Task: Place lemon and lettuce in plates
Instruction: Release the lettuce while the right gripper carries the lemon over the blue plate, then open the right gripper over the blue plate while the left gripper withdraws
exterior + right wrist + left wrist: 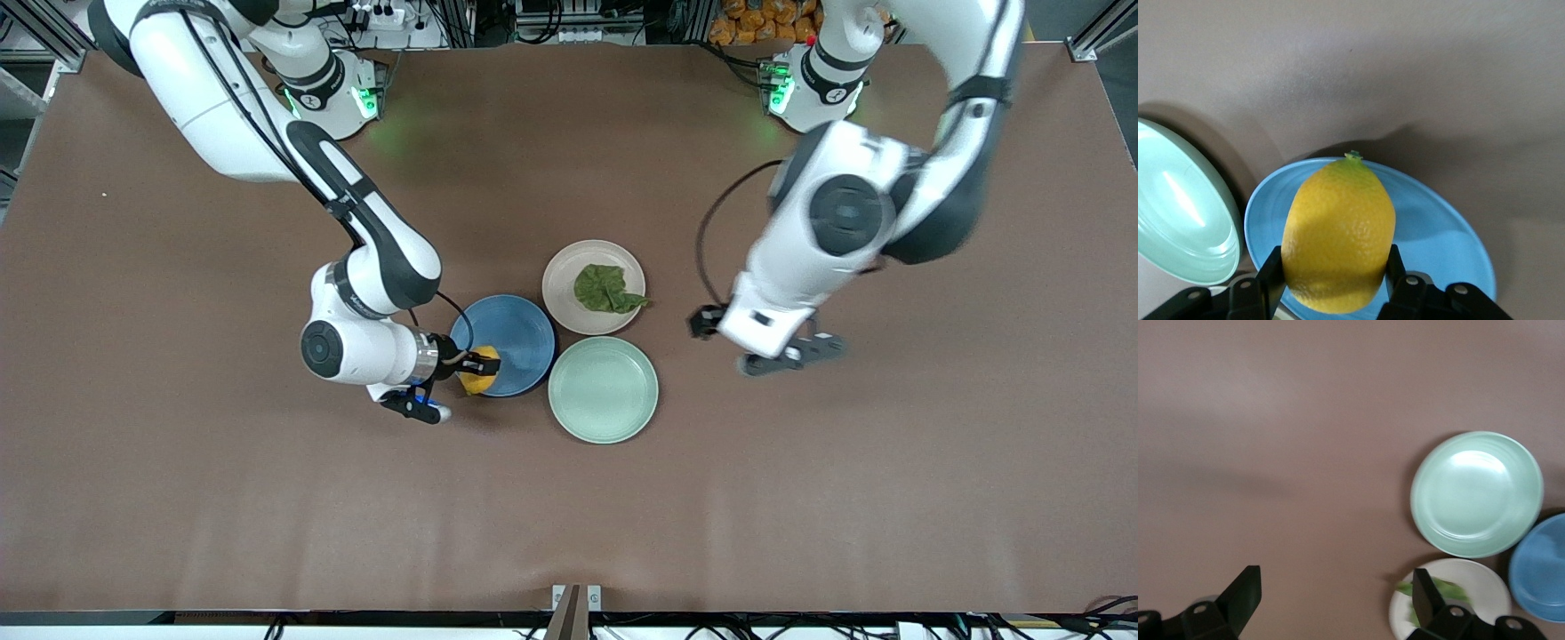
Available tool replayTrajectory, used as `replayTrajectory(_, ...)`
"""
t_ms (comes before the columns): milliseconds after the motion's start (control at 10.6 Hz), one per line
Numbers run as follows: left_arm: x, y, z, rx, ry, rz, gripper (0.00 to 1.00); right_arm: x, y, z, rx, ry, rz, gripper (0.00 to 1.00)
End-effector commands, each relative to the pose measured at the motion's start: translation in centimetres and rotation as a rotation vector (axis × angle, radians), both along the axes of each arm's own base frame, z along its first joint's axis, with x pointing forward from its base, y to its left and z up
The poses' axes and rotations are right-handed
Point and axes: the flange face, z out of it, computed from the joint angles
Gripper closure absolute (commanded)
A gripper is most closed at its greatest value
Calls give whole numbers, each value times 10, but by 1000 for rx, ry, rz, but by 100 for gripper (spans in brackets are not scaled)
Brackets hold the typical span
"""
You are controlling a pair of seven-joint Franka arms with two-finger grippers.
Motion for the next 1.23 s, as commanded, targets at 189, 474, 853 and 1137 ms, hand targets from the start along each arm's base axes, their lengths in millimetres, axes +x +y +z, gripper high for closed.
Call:
replayTrajectory(189,18,92,17,85,-40,-106,0,3,13,3,25,15,-27,0)
replayTrajectory(474,29,155,32,93,-59,-138,0,17,-13,55,19,23,-13,0)
replayTrajectory(853,5,179,106,103,-107,-119,0,27,-132,193,-203,-110,180,0)
replayTrajectory(1137,-8,180,145,107,-78,-110,0,11,-217,307,-258,-271,258,0)
